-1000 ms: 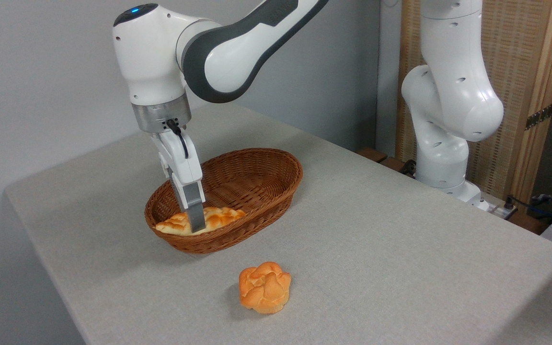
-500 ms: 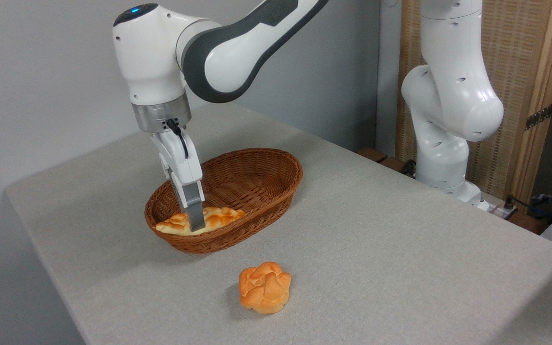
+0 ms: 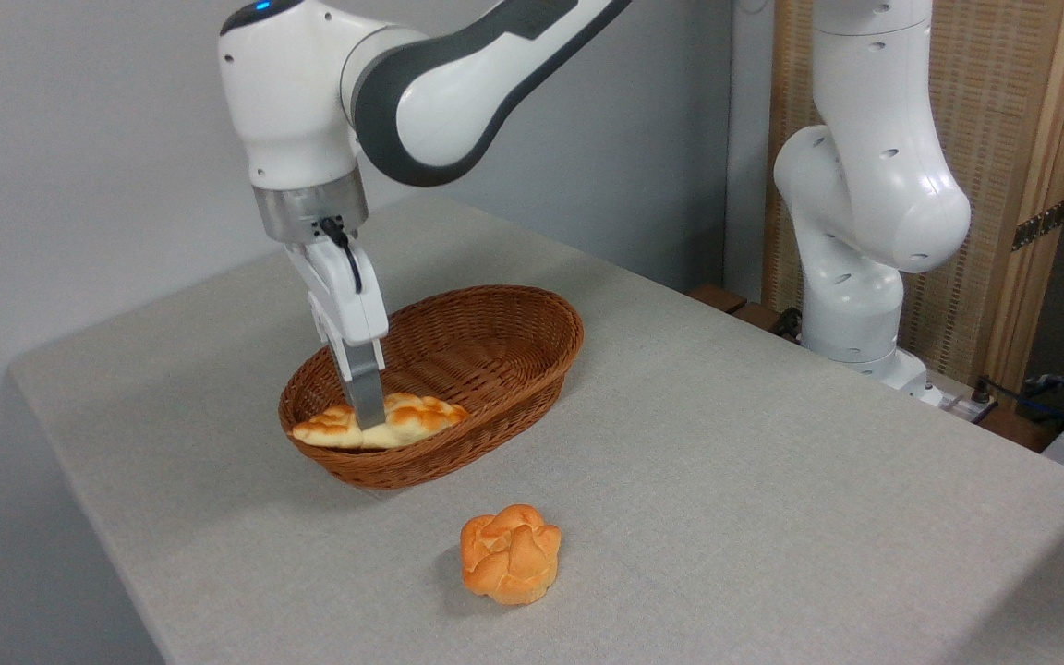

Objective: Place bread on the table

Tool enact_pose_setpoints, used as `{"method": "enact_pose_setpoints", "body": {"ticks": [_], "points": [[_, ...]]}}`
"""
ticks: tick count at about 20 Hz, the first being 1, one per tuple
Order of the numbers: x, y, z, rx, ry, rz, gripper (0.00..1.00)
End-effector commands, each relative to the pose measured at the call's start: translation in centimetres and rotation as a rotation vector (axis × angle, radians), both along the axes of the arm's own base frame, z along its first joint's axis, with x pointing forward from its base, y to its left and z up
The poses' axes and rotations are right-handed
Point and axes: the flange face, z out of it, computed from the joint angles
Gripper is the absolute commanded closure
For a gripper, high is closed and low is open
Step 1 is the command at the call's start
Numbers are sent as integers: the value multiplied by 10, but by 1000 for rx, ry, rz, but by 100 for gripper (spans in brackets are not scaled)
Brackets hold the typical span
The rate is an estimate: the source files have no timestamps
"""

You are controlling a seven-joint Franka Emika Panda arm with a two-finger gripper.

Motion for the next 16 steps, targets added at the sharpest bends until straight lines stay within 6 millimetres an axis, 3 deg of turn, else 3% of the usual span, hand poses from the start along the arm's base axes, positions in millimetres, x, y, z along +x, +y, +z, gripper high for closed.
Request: {"method": "enact_pose_setpoints", "body": {"ticks": [1, 3, 7, 13, 15, 16], "points": [[-12, 1, 38, -45, -53, 37, 87], [-16, 3, 51, -71, -54, 48, 87], [-25, 27, 76, -72, -52, 81, 85], [-26, 101, 78, -56, 15, 166, 80], [-25, 120, 75, -52, 30, 186, 74], [-24, 132, 73, -53, 35, 198, 66]]}}
